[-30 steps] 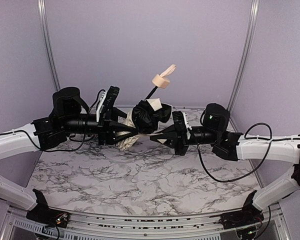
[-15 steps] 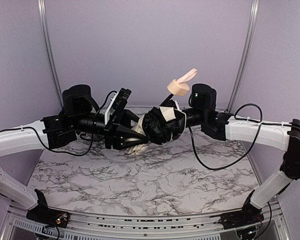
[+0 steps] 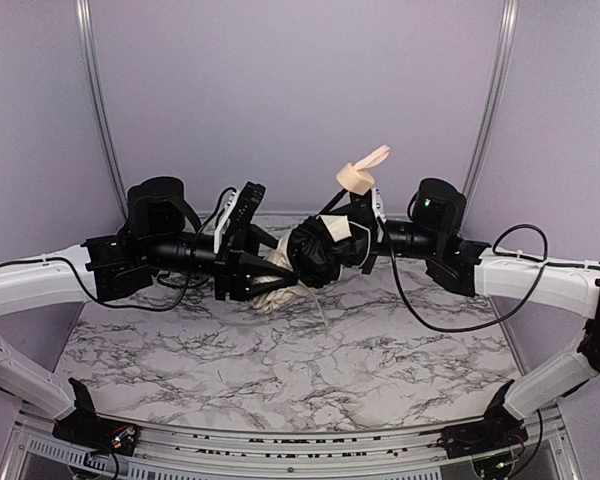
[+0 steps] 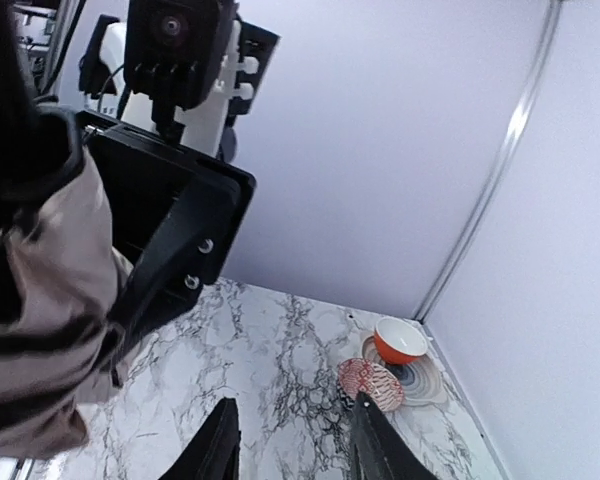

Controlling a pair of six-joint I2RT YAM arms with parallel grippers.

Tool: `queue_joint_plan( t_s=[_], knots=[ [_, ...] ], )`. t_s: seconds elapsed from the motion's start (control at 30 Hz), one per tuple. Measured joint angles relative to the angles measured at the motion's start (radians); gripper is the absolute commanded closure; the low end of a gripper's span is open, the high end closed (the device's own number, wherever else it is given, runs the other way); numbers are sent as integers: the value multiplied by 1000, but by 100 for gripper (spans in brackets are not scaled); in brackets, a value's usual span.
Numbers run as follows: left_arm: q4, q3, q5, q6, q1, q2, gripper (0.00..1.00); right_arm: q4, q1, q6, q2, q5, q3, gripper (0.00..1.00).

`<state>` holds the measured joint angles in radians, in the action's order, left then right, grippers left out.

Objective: Put away the umbrella

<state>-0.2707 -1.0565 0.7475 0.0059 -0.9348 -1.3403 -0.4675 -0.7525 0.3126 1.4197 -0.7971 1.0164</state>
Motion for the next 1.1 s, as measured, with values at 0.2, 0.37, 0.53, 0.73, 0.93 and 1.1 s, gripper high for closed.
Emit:
queue_joint_plan(
  t_s=[0.2, 0.37, 0.53, 0.73, 0.93, 1.1],
  knots=[
    [161, -24, -230, 29, 40, 34, 100, 114, 116, -40, -142, 221, -122, 46],
    [316, -27, -348, 40, 103, 8, 100, 257, 241, -80, -259, 378, -157, 40],
    [458, -39, -446, 116, 138, -71, 100, 388, 314, -49, -323, 472, -166, 30],
    [594, -58, -441, 219, 135, -221, 100, 607, 240, 43, -225, 441, 20, 13],
    [665, -142, -285, 264, 138, -344, 100, 720, -50, 311, -77, 351, 137, 14],
    [699, -189, -183, 269, 138, -412, 100, 706, -252, 539, -69, 431, -8, 11]
  ],
)
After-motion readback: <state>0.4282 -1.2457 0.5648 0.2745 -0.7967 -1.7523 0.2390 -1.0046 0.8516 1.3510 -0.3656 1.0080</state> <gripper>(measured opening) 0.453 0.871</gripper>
